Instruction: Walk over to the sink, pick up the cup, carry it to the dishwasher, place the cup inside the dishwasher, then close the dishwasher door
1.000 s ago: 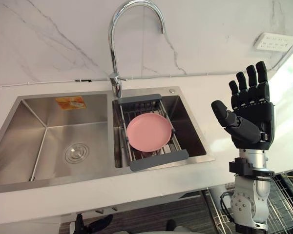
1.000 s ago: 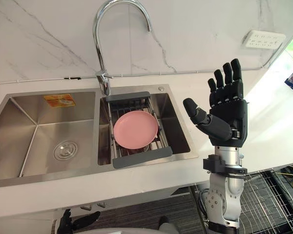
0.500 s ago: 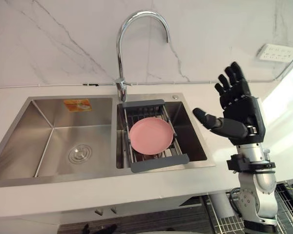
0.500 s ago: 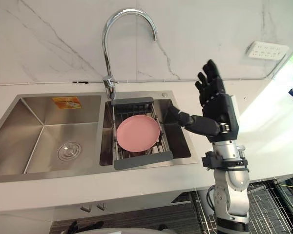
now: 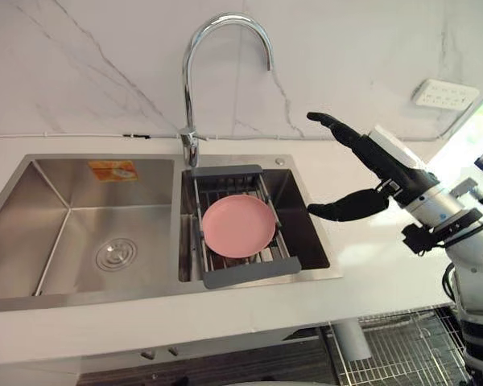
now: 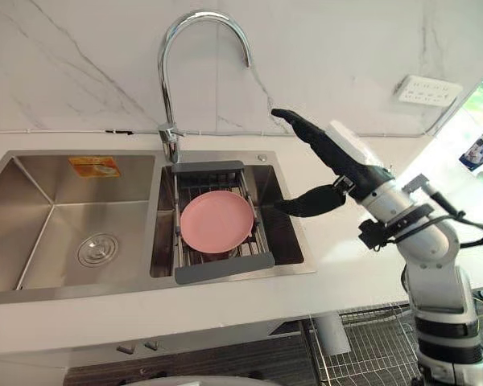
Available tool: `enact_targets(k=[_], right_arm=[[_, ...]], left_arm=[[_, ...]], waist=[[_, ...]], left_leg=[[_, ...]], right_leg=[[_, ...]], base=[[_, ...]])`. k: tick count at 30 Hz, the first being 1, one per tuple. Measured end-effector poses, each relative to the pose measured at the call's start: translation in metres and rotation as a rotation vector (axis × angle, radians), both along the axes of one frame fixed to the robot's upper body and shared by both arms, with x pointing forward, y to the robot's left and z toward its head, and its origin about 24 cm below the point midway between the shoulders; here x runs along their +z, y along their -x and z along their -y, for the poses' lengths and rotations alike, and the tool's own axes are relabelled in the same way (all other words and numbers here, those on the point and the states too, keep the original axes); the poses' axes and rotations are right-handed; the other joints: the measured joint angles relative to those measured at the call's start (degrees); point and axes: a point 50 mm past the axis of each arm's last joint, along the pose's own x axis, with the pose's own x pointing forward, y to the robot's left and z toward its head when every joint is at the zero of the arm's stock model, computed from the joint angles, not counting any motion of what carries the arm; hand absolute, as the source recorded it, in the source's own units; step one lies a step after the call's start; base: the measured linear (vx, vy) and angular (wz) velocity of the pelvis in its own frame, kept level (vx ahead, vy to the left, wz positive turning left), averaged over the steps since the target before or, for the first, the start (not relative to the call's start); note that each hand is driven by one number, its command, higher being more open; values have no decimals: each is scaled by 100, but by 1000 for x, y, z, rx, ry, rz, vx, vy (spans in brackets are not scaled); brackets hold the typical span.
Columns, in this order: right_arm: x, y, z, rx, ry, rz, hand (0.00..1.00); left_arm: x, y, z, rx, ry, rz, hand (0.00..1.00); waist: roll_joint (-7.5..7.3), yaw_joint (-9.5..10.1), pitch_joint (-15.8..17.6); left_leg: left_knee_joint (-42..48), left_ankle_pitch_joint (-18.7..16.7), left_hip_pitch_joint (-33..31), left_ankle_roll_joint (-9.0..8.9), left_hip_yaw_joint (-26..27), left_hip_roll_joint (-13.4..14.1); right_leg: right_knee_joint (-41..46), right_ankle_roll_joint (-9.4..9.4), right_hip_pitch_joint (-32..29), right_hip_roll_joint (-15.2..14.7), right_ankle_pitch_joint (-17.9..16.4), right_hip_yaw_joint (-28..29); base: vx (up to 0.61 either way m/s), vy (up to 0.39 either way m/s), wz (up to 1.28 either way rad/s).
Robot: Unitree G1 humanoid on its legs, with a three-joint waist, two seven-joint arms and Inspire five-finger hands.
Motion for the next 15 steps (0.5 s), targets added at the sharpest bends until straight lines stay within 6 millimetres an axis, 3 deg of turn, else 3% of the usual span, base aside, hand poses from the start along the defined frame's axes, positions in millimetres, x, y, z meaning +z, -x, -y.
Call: enact_targets(k=[6,15], right_arm=[[-15,-9,-26,116,277,-88,100],[-21,-18,-36,162,414,-121,100]], left_arm=[[-1,0,0,-10,7,-18,100],[-1,1,0,-15,21,-22,100]], waist=[[3,7,-139],[8,34,-219]], left_leg=[[-8,5,-45,-5,-31,-23],[-91,166,-196,-4,-105,-74]], right_leg=[[21,-14,-25,-20,16,-129],[0,-40,-158,-68,62,-248]], base=[[-16,-20,5],[-97,-24,6]])
